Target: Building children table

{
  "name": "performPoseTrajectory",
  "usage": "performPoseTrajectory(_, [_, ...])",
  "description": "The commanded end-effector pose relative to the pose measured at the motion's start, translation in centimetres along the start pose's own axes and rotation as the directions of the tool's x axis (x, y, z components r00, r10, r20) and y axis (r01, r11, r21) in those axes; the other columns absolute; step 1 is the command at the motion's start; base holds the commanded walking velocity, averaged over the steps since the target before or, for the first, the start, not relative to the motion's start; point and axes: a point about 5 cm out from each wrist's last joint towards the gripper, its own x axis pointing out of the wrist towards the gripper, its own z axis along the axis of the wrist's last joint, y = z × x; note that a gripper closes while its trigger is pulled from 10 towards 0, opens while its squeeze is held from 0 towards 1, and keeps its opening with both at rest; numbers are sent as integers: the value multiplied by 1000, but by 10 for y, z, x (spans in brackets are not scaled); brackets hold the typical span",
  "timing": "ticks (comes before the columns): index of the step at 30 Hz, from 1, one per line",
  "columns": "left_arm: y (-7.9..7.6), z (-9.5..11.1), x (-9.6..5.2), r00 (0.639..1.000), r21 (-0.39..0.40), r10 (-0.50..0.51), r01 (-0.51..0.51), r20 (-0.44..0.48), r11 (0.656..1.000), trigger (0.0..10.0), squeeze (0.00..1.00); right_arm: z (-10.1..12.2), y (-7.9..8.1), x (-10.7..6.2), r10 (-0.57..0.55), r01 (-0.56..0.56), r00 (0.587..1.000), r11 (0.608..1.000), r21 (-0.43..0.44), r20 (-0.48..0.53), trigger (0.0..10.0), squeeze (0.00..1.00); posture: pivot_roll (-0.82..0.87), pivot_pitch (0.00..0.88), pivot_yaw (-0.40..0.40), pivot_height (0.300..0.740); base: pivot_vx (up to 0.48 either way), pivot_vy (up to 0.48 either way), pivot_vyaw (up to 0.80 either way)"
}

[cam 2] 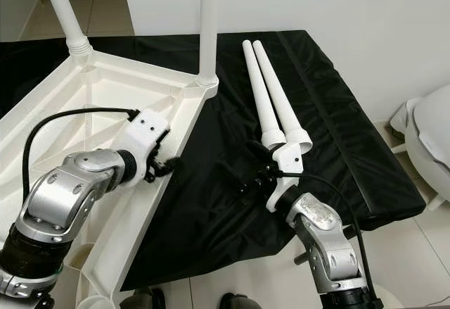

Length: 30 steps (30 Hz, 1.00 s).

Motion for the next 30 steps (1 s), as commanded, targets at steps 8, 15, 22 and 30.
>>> performPoseTrajectory(8, [-14,-17,5,995,21,-38,41,-91,999,10000,0,3,-6,-5,-13,13,1000,1000,-14,-14,10000,0,-18,147,-9,740,0,0,0])
performPoseTrajectory(15, [-20,-18,5,993,22,-68,70,-95,997,10000,0,4,-6,-5,-22,21,1000,1000,-18,-12,10000,0,-18,153,-6,740,0,0,0])
performPoseTrajectory(22, [-26,-23,6,990,18,-84,87,-117,996,667,0,4,-6,-5,-25,25,1000,1000,-18,-12,10000,0,-21,155,0,740,0,0,0])
performPoseTrajectory(30, [-27,-22,11,993,26,-62,65,-103,998,0,0,3,-6,-7,-36,36,999,999,-15,-16,10000,0,-24,160,-1,740,0,0,0])
